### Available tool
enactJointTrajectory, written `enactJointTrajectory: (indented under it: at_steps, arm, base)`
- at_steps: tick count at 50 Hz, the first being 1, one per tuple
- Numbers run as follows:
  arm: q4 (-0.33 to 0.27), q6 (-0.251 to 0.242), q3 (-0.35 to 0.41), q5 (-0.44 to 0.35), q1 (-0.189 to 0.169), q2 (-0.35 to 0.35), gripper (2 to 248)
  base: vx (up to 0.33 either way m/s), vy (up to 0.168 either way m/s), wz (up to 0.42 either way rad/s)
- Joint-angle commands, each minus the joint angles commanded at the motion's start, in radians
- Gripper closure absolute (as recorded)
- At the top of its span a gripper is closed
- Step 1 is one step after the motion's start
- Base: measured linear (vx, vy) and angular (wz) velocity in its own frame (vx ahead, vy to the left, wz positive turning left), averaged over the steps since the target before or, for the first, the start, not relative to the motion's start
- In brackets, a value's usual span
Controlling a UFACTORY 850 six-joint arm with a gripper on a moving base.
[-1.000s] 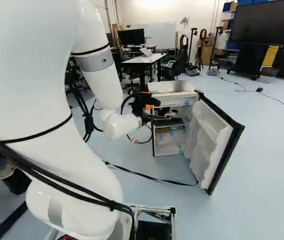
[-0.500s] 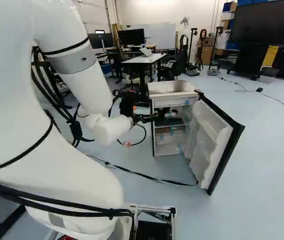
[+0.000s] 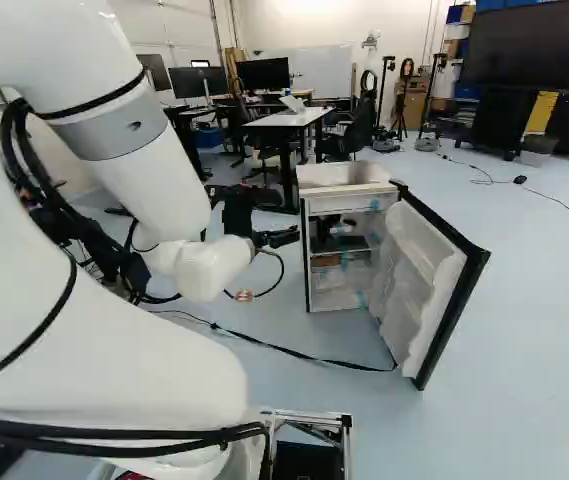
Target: Open the fridge door
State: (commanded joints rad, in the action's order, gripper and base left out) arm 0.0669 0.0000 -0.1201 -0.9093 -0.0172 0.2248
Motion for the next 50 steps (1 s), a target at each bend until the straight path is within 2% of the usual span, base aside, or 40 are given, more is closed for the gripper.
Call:
enactJointTrajectory:
  at_steps: [24, 50]
  arm:
    - [-0.061, 0.0, 0.03, 0.033, 0.016, 0.05, 3]
    - [-0.067, 0.0, 0.033, 0.037, 0.017, 0.054, 3]
  base:
    - [0.0, 0.0, 0.0]
    - [0.0, 0.0, 0.0]
